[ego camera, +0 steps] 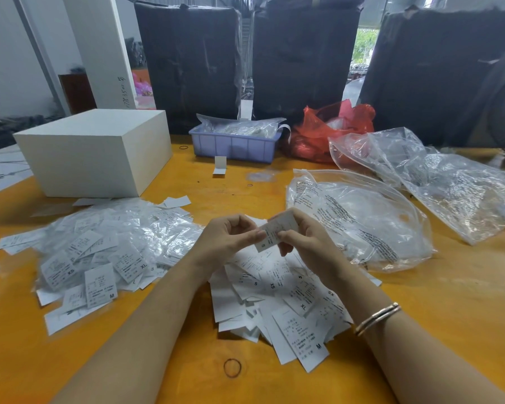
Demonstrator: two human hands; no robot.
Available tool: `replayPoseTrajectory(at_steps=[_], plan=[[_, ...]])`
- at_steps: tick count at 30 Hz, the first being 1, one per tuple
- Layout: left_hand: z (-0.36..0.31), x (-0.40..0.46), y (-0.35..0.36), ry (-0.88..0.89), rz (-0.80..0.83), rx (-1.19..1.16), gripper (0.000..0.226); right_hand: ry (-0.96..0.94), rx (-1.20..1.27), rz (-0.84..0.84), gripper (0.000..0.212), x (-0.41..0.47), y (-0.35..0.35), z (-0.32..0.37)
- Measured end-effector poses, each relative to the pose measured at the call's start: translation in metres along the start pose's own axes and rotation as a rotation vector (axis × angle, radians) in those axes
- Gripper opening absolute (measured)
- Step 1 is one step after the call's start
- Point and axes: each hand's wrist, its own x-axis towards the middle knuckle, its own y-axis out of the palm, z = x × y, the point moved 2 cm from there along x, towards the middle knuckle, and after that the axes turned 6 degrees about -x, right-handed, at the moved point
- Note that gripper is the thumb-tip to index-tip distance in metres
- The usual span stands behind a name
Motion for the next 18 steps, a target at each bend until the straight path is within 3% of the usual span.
replayPoseTrajectory(at_steps=[3,8,14,16,18], plan=[[0.001,-0.001,0.002,0.002,0.022,0.022,0.026,0.008,-0.083,0.076,0.025,-0.001,0.01,0.0],[0.001,0.002,-0.002,0.052,-0.117,0.001,0.02,-0.004,-0.361,0.002,0.048,-0.001,0.013,0.002],[0.001,0.001,-0.003,0.071,-0.095,-0.012,0.02,-0.056,-0.645,0.196,0.067,-0.006,0.029,0.0],[0.0,0.002,-0.005,0.065,-0.143,0.002,0.018,-0.124,-0.727,0.08,0.065,-0.003,0.02,0.001],[-0.001,0.003,-0.01,0.057,-0.233,-0.001,0.012,-0.17,-0.723,-0.242,0.055,0.004,-0.002,0.001]])
